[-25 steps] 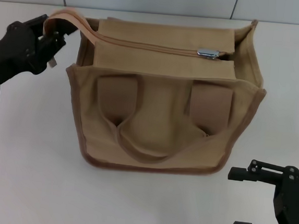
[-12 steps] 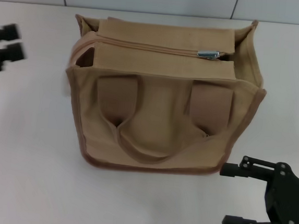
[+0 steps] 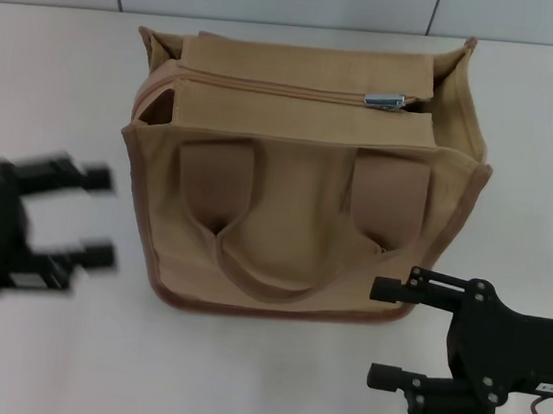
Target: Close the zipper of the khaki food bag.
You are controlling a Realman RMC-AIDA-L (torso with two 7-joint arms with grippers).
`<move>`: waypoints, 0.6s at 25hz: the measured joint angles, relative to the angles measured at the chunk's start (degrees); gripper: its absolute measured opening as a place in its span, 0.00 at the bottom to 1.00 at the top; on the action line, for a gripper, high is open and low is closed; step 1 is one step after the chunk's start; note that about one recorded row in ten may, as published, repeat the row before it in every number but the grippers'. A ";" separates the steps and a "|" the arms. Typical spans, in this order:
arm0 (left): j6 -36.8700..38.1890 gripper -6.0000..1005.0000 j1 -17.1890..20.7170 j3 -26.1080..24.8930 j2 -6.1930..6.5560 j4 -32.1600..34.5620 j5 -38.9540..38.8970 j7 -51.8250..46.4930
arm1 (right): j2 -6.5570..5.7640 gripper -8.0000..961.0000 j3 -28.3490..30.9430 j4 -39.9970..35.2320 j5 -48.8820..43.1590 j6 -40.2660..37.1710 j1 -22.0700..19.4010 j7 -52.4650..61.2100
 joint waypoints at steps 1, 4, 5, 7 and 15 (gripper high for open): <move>0.00 0.83 0.12 3.07 -1.56 -0.53 0.83 3.47 | -0.03 0.84 0.00 0.62 0.01 1.18 0.21 0.00; -0.07 0.83 0.58 6.62 -3.00 -1.03 1.37 6.22 | -0.01 0.84 -0.01 0.81 0.01 1.91 0.12 0.00; -0.22 0.83 0.72 8.08 -3.46 -1.68 1.41 7.60 | 0.03 0.84 -0.09 0.82 0.01 2.14 0.02 0.00; -0.63 0.83 0.85 9.69 -3.95 -3.96 1.74 10.87 | 0.08 0.84 -0.32 1.09 -0.01 2.67 -0.01 -0.01; -7.01 0.83 0.05 10.18 -6.02 -10.24 5.09 19.47 | 0.13 0.84 -2.11 3.77 -0.68 6.06 1.23 -0.51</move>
